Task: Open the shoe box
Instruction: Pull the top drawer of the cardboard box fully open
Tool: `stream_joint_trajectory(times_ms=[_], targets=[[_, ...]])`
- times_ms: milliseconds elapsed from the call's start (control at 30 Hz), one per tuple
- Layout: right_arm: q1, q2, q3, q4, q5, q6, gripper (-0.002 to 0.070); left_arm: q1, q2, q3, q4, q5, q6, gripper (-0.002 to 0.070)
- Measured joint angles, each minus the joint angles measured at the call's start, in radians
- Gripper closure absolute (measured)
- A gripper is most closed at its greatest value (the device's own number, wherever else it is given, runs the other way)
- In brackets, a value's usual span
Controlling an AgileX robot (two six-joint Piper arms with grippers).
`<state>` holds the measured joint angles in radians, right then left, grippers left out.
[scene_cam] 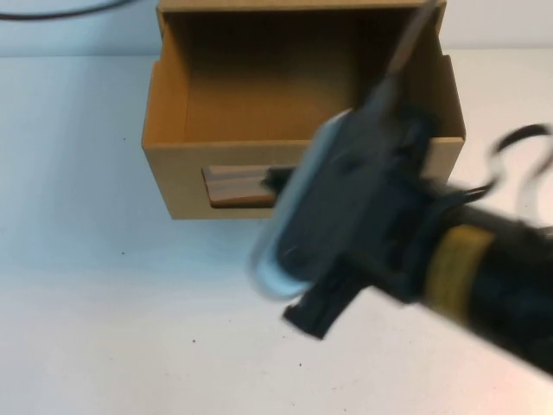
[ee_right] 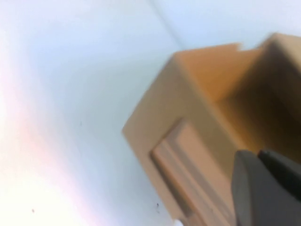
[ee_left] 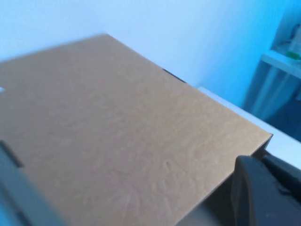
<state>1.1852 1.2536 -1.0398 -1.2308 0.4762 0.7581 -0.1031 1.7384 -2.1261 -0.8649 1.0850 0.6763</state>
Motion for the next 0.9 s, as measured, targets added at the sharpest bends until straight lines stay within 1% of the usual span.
stream_joint_trajectory(times_ms=[67,133,200,267,433,533,633,733,900], targets=[[0.001,-0.072,0.000,0.062,0.041,0.000,0.0685,0.025,-0.067,0.000,0.052,0.023,-0.026,0.0680],[0.000,-0.131,0.000,0.104,0.104,0.000,0.0687,0.036,-0.126,0.000,0.142,0.043,-0.054,0.0680],[0.000,-0.187,0.000,0.122,0.193,0.000,0.0689,0.038,-0.186,0.000,0.235,0.071,-0.087,0.0680],[0.000,-0.244,-0.005,0.133,0.285,-0.023,0.0689,0.038,-0.240,0.014,0.288,0.087,-0.107,0.0680],[0.000,-0.363,-0.046,0.138,0.441,-0.101,0.0689,0.038,-0.401,0.172,0.334,0.094,-0.109,0.0680],[0.000,-0.418,-0.050,0.149,0.542,-0.118,0.0689,0.038,-0.513,0.340,0.358,0.068,-0.097,0.0680],[0.000,-0.477,-0.026,0.167,0.596,-0.124,0.0689,0.038,-0.645,0.572,0.394,-0.006,-0.093,0.0680],[0.000,-0.562,0.048,0.176,0.596,-0.119,0.0689,0.038,-0.808,0.816,0.416,-0.127,-0.093,0.0680],[0.000,-0.725,0.218,0.168,0.587,-0.064,0.0689,0.038,-1.084,1.218,0.395,-0.383,-0.120,0.0680]])
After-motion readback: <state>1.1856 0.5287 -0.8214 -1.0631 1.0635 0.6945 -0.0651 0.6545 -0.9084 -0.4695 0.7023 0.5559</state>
